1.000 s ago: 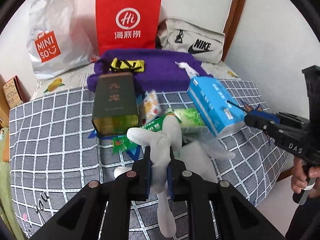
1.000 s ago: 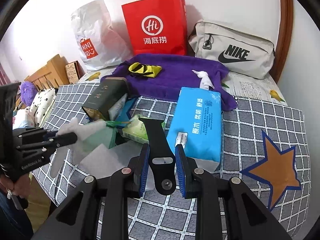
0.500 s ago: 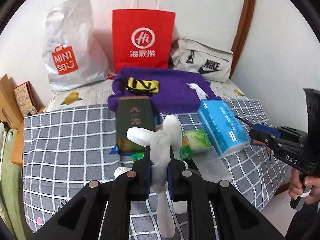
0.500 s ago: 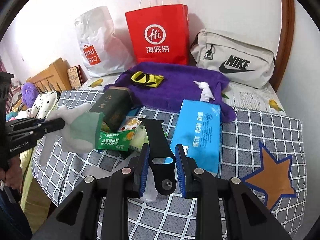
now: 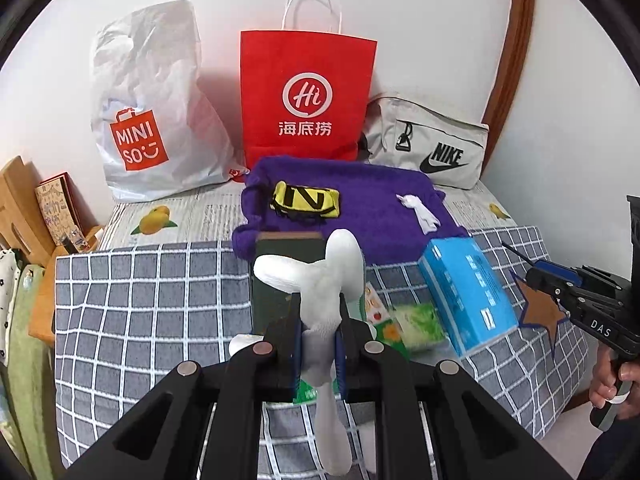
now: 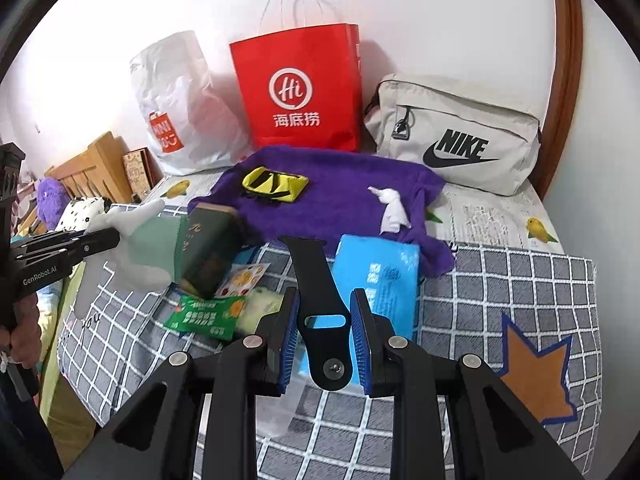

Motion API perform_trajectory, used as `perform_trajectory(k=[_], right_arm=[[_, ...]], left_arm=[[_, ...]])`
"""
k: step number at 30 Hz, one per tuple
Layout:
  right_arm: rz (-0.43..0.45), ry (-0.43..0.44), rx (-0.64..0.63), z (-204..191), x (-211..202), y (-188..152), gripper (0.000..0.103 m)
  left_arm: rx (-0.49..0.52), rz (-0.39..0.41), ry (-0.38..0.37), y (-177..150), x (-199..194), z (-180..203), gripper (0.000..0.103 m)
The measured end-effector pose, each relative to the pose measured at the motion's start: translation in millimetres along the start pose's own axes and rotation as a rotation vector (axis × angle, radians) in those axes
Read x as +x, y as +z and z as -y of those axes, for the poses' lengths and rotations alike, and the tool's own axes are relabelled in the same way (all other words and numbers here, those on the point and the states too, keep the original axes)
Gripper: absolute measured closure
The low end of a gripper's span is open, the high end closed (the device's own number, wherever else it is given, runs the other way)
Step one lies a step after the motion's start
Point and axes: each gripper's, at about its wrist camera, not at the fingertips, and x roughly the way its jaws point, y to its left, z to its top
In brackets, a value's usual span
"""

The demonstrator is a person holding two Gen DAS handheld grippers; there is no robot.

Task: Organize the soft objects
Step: 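Carry the glove in the left tool while the right tool carries the strap to the towel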

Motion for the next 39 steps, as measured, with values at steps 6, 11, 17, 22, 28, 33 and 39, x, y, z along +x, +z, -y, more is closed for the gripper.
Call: perform_trajectory(k=[6, 11, 17, 22, 28, 33, 39], right_arm=[[0.009, -0.016, -0.002, 9.1, 8.1, 16.9, 0.077], [0.011, -0.021, 0.009, 13.5, 17.4, 28.3, 0.077], [0.013, -0.031, 0.014, 18.2, 29.5, 41.0, 0.077], [0.027, -0.042, 0.018, 23.9, 40.0, 51.4, 0.077], [0.021, -0.063, 0.033, 31.7, 58.5, 65.5, 0.077], [0.017, -0.082, 0.045, 38.3, 74.6, 76.8, 0.077], [0.017, -0.088, 0.044, 44.0, 90.4, 87.0, 0.077]], left_arm=[[-0.004, 0.007, 0.006, 14.6, 11.4, -4.5, 0.090], [-0.001, 0.015, 0.016, 26.4, 18.3, -7.3, 0.090], [0.008, 0.027, 0.038, 39.7, 29.1, -9.4, 0.090], [0.000, 0.027, 0.036, 50.8, 43.0, -11.4, 0.090], [0.013, 0.029, 0.078, 66.5, 62.4, -9.6, 0.090], [0.009, 0.023, 0.094, 79.7, 79.5, -9.9, 0.090], [0.010, 0.023, 0.113, 93.9, 98.3, -10.4, 0.090]])
